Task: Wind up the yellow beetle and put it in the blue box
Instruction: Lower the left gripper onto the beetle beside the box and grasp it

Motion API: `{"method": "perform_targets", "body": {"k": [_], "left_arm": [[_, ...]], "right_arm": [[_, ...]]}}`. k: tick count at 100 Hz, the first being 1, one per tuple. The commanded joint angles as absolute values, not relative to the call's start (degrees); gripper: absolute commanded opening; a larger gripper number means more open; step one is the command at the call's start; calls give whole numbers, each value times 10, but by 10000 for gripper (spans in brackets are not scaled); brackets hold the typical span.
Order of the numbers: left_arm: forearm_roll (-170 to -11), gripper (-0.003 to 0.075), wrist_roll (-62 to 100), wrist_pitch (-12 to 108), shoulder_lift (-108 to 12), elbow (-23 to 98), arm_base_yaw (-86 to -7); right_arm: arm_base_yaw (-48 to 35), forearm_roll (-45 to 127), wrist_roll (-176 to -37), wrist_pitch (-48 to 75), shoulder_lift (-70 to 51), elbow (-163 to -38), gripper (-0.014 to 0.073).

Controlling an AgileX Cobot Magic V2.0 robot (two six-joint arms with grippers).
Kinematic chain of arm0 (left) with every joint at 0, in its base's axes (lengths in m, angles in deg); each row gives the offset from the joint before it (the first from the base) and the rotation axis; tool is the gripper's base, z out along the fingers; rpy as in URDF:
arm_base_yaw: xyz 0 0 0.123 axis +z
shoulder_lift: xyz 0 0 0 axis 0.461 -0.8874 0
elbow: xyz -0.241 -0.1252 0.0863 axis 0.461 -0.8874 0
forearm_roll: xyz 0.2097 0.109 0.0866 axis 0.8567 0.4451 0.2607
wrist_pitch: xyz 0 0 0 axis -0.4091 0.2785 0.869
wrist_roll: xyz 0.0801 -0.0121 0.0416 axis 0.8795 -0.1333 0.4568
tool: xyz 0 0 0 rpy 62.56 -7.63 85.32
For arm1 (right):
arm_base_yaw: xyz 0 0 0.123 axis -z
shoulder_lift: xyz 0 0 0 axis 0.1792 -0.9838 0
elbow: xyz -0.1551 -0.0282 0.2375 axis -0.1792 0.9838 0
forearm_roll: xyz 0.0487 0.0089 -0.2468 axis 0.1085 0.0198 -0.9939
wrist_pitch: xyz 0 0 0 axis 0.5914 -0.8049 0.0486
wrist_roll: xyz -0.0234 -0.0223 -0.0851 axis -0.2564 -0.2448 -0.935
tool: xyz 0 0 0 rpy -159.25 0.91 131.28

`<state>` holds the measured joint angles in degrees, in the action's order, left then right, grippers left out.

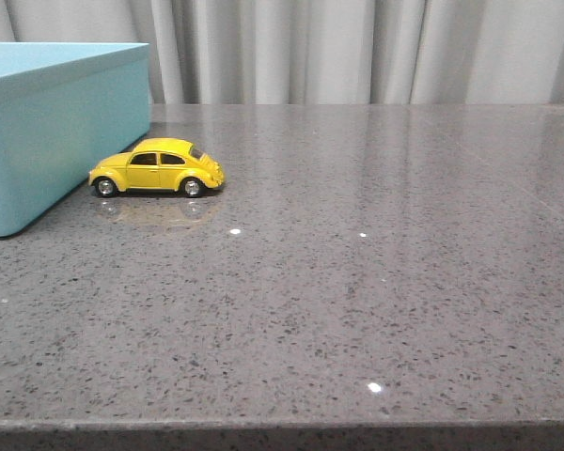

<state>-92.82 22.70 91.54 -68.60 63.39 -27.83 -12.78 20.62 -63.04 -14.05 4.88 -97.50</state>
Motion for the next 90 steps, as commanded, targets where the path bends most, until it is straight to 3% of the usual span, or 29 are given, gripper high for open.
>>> {"method": "perform_targets", "body": {"k": [1,51,90], "left_arm": [[-957,543,269,905,-696,678,-304],[-827,551,314,899,-821,717,-496],[-788,549,314,900,-889,719,-539]], "right_arm": [[-128,203,-638,-94,52,-989,529],[-128,203,-638,-88,52,-989,529],[-128,204,-638,-89,52,-989,529]]}}
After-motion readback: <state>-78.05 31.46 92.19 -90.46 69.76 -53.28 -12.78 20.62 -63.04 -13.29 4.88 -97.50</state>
